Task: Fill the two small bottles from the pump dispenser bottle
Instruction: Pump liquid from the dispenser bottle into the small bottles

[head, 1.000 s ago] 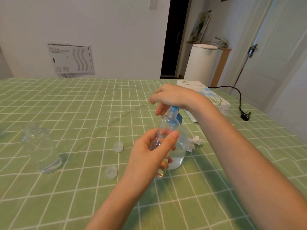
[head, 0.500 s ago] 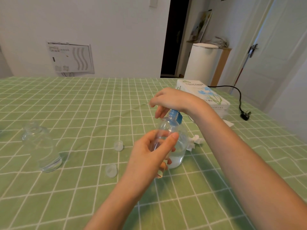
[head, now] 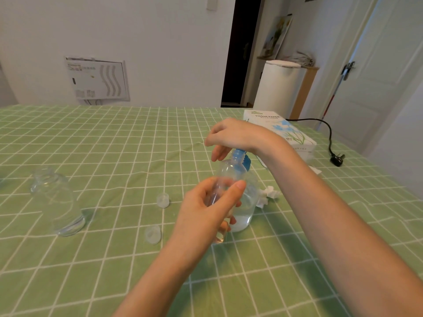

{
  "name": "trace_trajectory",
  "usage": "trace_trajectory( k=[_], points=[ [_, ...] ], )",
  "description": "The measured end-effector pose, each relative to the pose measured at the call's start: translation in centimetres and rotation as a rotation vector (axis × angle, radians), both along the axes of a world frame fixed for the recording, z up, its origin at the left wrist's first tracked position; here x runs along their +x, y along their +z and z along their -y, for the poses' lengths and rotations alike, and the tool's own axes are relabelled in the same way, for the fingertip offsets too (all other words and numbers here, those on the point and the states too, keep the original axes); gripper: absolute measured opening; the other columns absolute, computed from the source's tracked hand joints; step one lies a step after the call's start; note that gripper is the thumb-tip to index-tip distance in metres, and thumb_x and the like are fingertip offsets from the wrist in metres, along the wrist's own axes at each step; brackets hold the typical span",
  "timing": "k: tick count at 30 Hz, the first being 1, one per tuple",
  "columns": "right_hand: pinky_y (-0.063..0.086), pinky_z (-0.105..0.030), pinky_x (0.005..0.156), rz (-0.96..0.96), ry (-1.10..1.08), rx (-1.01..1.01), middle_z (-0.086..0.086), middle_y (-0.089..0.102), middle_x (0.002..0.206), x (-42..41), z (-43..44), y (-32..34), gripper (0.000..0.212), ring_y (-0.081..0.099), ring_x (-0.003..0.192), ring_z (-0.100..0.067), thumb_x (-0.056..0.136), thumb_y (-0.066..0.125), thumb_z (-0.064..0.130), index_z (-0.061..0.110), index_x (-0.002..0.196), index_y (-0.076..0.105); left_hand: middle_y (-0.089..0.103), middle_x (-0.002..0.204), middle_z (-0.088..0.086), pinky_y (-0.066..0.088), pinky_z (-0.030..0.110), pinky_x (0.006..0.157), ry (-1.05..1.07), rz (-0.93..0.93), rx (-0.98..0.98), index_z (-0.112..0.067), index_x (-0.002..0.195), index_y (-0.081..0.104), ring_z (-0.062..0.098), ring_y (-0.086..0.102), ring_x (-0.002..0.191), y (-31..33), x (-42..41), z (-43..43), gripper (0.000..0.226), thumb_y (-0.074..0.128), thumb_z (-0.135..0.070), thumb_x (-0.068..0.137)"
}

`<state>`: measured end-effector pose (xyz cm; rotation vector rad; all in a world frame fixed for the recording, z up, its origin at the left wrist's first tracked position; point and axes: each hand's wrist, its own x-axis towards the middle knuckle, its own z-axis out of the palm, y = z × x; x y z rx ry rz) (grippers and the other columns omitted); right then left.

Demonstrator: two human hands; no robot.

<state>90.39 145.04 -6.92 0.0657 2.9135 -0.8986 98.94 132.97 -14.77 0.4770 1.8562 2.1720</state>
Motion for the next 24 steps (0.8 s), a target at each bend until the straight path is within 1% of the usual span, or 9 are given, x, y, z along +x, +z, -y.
trace_trajectory(
  k=[4, 10, 12, 14, 15, 17, 20, 22, 24],
  points=[
    [0.047, -0.048, 0.099, 0.028, 0.002, -0.012, -0.006, 0.074, 0.083, -0.1, -0.2, -0.6, 0.029, 0.064, 0.104, -0.036, 0.089, 0.052, 0.025, 0.005, 0.109, 0.061, 0.066, 0.063, -0.007, 0.041, 0.017, 0.039, -0.003, 0.011, -0.005, -0.022, 0.090, 0.067, 0.007, 0.054, 0.046, -0.2, 0.1, 0.0, 0.043, 0.064, -0.051, 0.059],
    [0.048, -0.046, 0.096, 0.007, 0.015, 0.018, -0.004, 0.073, 0.083, 0.0, -0.2, -0.4, 0.030, 0.064, 0.104, -0.033, 0.091, 0.050, 0.026, 0.007, 0.113, 0.059, 0.066, 0.064, -0.007, 0.041, 0.017, 0.040, -0.007, -0.001, -0.016, -0.021, 0.089, 0.067, 0.007, 0.055, 0.047, -0.1, 0.1, 0.0, 0.043, 0.064, -0.052, 0.060],
    [0.052, -0.038, 0.086, -0.042, 0.012, 0.046, -0.003, 0.073, 0.083, 0.2, -0.2, 0.0, 0.029, 0.066, 0.098, -0.025, 0.092, 0.050, 0.027, 0.011, 0.113, 0.059, 0.066, 0.064, -0.007, 0.041, 0.016, 0.040, -0.009, -0.004, -0.011, -0.023, 0.088, 0.067, 0.006, 0.055, 0.047, 0.0, 0.0, 0.0, 0.041, 0.064, -0.052, 0.060],
    [0.048, -0.025, 0.065, -0.120, 0.009, 0.106, 0.001, 0.071, 0.079, 0.2, -0.2, 0.7, 0.026, 0.067, 0.089, -0.018, 0.092, 0.050, 0.029, 0.015, 0.111, 0.061, 0.066, 0.065, -0.008, 0.040, 0.015, 0.040, -0.006, -0.007, -0.001, -0.025, 0.087, 0.068, 0.006, 0.055, 0.047, 0.1, 0.0, -0.1, 0.039, 0.064, -0.053, 0.059],
    [0.043, -0.023, 0.056, -0.159, 0.013, 0.139, 0.002, 0.071, 0.077, 0.2, -0.2, 1.0, 0.024, 0.066, 0.083, -0.015, 0.092, 0.050, 0.029, 0.016, 0.109, 0.061, 0.066, 0.065, -0.007, 0.040, 0.015, 0.040, -0.005, -0.008, 0.005, -0.025, 0.087, 0.068, 0.006, 0.055, 0.047, 0.2, 0.0, -0.1, 0.039, 0.064, -0.053, 0.060],
    [0.040, -0.022, 0.051, -0.200, 0.025, 0.167, 0.004, 0.070, 0.075, 0.1, -0.3, 1.5, 0.021, 0.065, 0.078, -0.013, 0.093, 0.050, 0.030, 0.017, 0.105, 0.062, 0.066, 0.065, -0.007, 0.040, 0.015, 0.040, -0.007, -0.004, 0.014, -0.024, 0.086, 0.068, 0.006, 0.055, 0.047, 0.3, -0.1, -0.1, 0.038, 0.064, -0.052, 0.060],
    [0.048, -0.023, 0.068, -0.195, 0.028, 0.105, 0.003, 0.072, 0.076, 0.1, -0.2, 2.2, 0.025, 0.069, 0.082, -0.014, 0.094, 0.049, 0.034, 0.014, 0.103, 0.062, 0.067, 0.065, -0.007, 0.040, 0.015, 0.040, -0.008, -0.008, 0.010, -0.025, 0.087, 0.067, 0.006, 0.055, 0.047, 0.3, 0.0, 0.0, 0.038, 0.064, -0.052, 0.061],
    [0.048, -0.028, 0.080, -0.162, 0.025, 0.079, 0.000, 0.073, 0.077, -0.1, 0.0, 2.3, 0.032, 0.070, 0.083, -0.016, 0.095, 0.046, 0.038, 0.012, 0.106, 0.062, 0.067, 0.065, -0.008, 0.040, 0.015, 0.040, -0.006, -0.012, 0.009, -0.025, 0.087, 0.067, 0.006, 0.055, 0.047, 0.3, 0.0, 0.0, 0.039, 0.063, -0.052, 0.060],
    [0.049, -0.031, 0.081, -0.104, 0.024, 0.096, -0.003, 0.074, 0.081, -0.3, 0.3, 2.0, 0.039, 0.070, 0.085, -0.019, 0.096, 0.043, 0.043, 0.011, 0.107, 0.062, 0.067, 0.065, -0.008, 0.040, 0.015, 0.040, -0.006, -0.005, 0.011, -0.025, 0.088, 0.067, 0.005, 0.055, 0.047, 0.3, 0.0, 0.0, 0.039, 0.063, -0.052, 0.060]
  ],
)
